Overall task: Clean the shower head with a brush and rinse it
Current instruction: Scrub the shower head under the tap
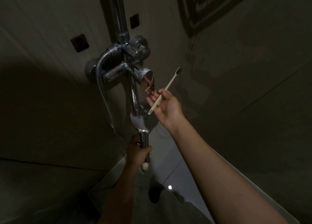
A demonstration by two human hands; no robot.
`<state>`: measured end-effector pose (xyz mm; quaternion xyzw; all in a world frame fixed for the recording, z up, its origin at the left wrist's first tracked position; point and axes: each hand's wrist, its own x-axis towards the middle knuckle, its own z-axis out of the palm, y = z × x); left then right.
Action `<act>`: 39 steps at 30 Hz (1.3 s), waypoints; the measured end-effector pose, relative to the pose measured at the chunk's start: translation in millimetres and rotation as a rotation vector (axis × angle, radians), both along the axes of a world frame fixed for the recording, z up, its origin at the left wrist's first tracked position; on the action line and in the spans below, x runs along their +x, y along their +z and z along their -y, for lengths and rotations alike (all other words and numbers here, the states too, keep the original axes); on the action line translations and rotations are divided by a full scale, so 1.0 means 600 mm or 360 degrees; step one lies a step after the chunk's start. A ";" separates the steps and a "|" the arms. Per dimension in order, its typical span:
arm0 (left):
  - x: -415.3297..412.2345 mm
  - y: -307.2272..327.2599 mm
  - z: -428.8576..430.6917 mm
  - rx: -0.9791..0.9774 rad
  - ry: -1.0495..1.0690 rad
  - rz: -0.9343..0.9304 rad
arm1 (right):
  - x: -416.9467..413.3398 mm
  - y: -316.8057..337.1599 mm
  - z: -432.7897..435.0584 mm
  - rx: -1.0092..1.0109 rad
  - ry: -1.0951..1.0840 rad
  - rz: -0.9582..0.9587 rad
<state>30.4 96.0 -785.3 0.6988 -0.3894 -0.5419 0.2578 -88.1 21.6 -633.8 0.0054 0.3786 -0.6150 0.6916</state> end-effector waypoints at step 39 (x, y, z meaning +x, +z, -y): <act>0.007 -0.001 -0.006 -0.0049 -0.0068 -0.0224 | -0.033 -0.065 -0.057 0.0153 -0.0076 -0.0419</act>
